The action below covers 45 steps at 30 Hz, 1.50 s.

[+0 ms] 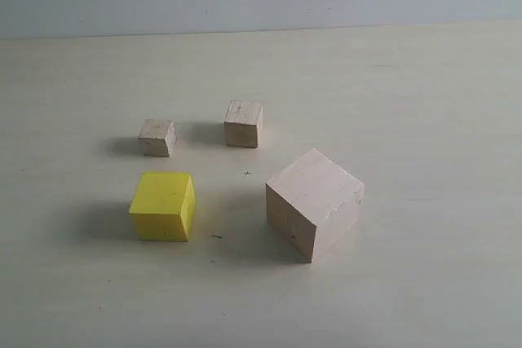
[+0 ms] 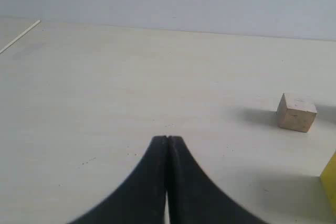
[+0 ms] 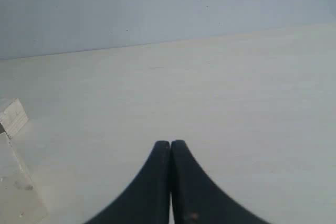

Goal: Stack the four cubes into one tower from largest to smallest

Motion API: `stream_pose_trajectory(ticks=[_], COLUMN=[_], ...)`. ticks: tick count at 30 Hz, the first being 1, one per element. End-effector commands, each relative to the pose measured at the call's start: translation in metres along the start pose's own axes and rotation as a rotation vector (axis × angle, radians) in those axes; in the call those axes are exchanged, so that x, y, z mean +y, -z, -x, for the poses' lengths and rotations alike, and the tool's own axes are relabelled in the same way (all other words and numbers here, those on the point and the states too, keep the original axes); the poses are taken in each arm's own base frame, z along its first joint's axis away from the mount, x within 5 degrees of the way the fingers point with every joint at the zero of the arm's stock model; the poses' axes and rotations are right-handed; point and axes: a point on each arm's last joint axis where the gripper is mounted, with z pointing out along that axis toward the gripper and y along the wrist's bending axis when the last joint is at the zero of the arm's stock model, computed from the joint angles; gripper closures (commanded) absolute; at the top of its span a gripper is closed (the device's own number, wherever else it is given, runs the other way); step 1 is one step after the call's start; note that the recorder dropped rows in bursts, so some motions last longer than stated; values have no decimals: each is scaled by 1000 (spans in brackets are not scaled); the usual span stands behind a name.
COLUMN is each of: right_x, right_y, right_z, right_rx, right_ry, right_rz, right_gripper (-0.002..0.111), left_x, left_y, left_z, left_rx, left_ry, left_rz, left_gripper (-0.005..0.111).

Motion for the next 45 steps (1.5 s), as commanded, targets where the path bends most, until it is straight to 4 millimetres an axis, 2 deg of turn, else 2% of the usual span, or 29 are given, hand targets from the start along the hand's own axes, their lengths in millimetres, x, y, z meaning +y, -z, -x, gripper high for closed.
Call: stream_pose_trajectory(ticks=[1, 10, 17, 20, 32, 39, 41, 45], right_x=[0, 0, 1, 2, 2, 2, 2, 3], right_y=[0, 0, 5, 7, 8, 12, 14, 18], right_z=[0, 2, 28, 34, 35, 43, 47, 54], right_rx=[-15, -36, -325, -397, -412, -513, -558, -647], right_ry=[0, 9, 9, 10, 2, 5, 5, 5], right_rz=[0, -1, 14, 18, 20, 25, 27, 32], right_gripper=[108, 108, 108, 108, 108, 108, 108, 108], left_x=[0, 0, 0, 0, 0, 0, 0, 1], left_y=[0, 0, 0, 0, 0, 0, 0, 3], left_z=[0, 0, 0, 0, 0, 0, 3, 20], left_rx=[-9, -9, -9, -9, -9, -12, -46, -231], left_ry=[-4, -4, -4, -4, -4, -4, -4, 3], left_rz=[-5, -5, -5, -5, -5, -5, -4, 5], left_gripper=[107, 107, 107, 107, 107, 107, 107, 107])
